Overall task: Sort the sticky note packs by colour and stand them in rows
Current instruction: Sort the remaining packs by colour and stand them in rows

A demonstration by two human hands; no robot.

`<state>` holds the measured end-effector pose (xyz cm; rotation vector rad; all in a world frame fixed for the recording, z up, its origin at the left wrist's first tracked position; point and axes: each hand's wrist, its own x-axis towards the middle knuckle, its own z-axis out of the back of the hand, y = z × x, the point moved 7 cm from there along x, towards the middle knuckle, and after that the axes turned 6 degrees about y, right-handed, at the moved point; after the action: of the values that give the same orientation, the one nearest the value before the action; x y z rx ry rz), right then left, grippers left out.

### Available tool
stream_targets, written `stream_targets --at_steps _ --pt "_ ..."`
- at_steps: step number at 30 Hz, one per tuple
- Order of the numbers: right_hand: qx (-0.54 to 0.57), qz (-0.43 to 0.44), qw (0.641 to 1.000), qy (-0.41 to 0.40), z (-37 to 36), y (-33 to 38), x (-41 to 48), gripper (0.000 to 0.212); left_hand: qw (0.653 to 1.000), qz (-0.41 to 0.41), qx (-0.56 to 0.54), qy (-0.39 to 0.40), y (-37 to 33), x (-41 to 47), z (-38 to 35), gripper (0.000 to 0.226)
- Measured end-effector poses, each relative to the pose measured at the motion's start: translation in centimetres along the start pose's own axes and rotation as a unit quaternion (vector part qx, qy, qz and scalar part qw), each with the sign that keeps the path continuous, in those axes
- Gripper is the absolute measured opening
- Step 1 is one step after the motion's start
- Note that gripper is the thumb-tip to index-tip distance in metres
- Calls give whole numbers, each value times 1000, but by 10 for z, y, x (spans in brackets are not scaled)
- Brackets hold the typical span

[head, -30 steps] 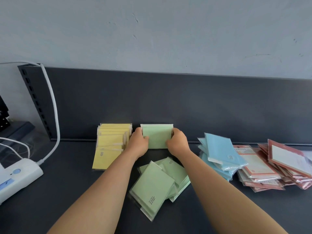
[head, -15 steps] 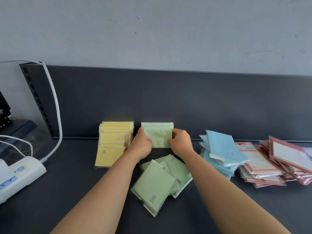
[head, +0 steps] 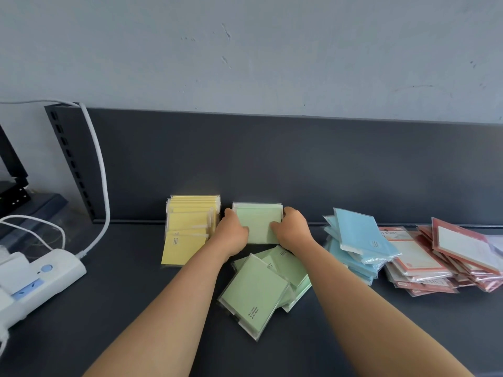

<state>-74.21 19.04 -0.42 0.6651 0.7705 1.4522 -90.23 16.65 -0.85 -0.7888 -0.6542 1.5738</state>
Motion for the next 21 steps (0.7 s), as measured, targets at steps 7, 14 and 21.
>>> stream_targets --at_steps 7,14,21 --pt "-15 -33 999 20 -3 0 -11 25 999 8 48 8 2 -14 1 33" --pt "47 -66 997 12 -3 -1 -14 17 999 19 9 -40 3 -10 2 31" --pt "89 17 993 -70 17 13 -4 43 986 -65 1 -151 -21 -3 22 46"
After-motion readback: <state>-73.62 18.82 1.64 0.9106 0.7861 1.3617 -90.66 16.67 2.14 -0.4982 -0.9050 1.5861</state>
